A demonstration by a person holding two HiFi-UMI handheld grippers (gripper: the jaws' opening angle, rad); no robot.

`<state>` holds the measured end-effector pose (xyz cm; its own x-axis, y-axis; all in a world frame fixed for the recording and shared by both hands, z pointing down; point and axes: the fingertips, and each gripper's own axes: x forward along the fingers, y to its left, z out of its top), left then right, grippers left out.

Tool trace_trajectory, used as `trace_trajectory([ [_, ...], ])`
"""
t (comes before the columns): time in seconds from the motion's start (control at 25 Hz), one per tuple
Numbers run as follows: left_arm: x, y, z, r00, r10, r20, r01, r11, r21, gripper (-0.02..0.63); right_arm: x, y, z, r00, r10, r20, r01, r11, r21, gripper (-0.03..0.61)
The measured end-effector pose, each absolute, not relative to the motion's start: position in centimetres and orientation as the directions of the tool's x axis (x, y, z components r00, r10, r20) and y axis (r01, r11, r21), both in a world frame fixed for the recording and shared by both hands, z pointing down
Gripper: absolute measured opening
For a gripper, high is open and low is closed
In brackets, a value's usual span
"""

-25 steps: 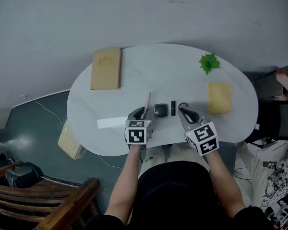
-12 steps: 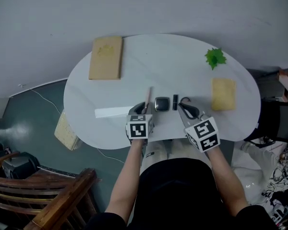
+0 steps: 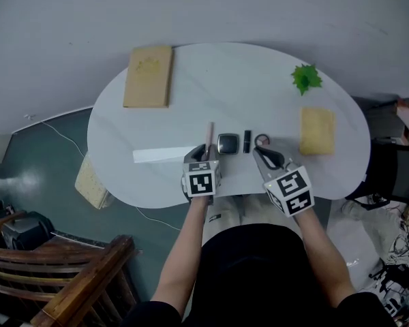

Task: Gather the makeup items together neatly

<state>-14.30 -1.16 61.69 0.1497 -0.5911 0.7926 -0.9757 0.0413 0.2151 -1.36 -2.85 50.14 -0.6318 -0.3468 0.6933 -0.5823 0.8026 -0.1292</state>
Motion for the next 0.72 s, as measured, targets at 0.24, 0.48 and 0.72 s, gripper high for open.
trace_trajectory([
  [0.24,-14.4,-1.3,62.0,0.125,-0.592,0.796,-0.978,0.061,0.199,0.064,-0.9,-2.4,50.2,-0.635,-0.337,0.695,-0.577,0.805,-0.137,0.018],
  [0.48,-14.6,-1.1,62.2,0.109,-0.590,0.800,-0.980,0.071,0.186,0.065,-0.5,-2.4,50.2,-0.638,-0.343,0.689,-0.578,0.805,-0.135,0.018],
  [0.72,-14.4,-1.0,62.4,0.111,-0.590,0.799,-0.979,0.074,0.191,0.079,-0.2,-2.3,50.2,-0.637,-0.344,0.690,-0.579,0.804,-0.134,0.018],
])
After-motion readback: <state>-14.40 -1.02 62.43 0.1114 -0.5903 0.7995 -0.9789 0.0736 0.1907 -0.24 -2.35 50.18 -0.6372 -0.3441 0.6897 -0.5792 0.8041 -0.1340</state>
